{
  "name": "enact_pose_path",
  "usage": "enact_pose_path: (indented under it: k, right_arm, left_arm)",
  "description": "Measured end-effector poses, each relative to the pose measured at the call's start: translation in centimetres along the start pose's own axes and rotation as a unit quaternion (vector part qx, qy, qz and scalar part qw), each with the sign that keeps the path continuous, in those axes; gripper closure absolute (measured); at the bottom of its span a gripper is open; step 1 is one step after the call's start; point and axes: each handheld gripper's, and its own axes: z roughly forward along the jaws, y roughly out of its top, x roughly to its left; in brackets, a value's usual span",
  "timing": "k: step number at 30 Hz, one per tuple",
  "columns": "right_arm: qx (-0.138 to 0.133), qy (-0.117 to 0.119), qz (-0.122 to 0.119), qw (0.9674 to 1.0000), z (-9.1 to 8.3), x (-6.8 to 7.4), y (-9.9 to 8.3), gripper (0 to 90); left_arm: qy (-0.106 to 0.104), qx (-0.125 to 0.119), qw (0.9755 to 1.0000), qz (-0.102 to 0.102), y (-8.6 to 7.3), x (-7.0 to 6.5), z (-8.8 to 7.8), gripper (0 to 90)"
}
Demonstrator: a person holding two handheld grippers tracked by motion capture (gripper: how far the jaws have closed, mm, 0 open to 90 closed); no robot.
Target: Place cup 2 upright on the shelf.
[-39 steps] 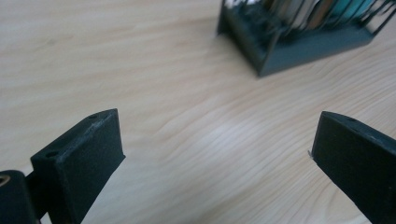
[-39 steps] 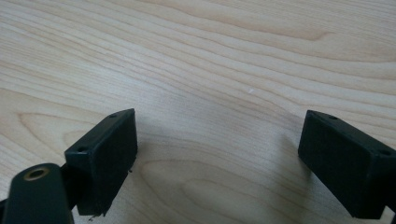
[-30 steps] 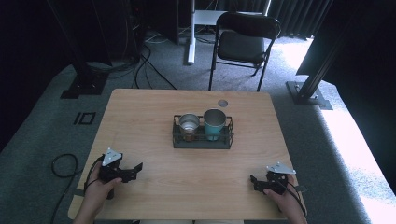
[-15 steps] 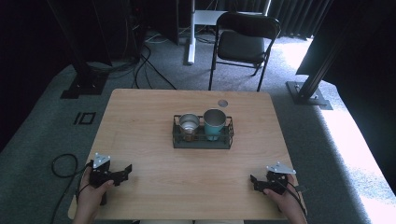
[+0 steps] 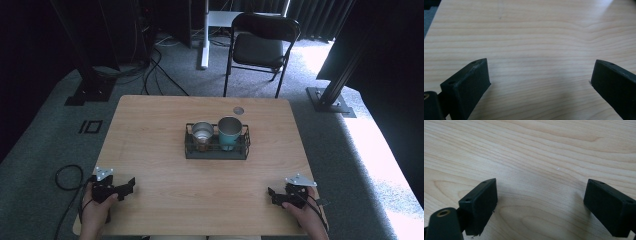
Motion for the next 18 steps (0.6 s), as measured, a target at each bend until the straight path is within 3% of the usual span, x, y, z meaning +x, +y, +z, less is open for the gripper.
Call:
enact_pose_path:
  k: [8, 12, 13, 16, 18]
  right_arm:
    - [0.000, 0.000, 0.000, 1.0000, 0.0, 0.0, 0.0, 11.3]
    - [0.000, 0.000, 0.000, 1.0000, 0.0, 0.0, 0.0, 11.3]
    - [0.000, 0.000, 0.000, 1.0000, 0.0, 0.0, 0.0, 11.3]
    - [0.000, 0.000, 0.000, 1.0000, 0.0, 0.0, 0.0, 11.3]
    - [0.000, 0.000, 0.000, 1.0000, 0.0, 0.0, 0.0, 11.3]
  left_arm:
    - [0.015, 0.012, 0.9998, 0.001, -0.1, -0.3, 0.5, 2.7]
    - [0.030, 0.029, 0.9983, 0.041, 0.0, -1.0, 0.8, 2.7]
    - [0.030, 0.029, 0.9983, 0.040, 0.1, -1.2, 0.9, 2.7]
    - [0.058, 0.026, 0.9979, 0.011, 0.2, -2.0, 1.1, 2.7]
    - [0.060, 0.027, 0.9978, 0.009, 0.2, -2.0, 1.1, 2.7]
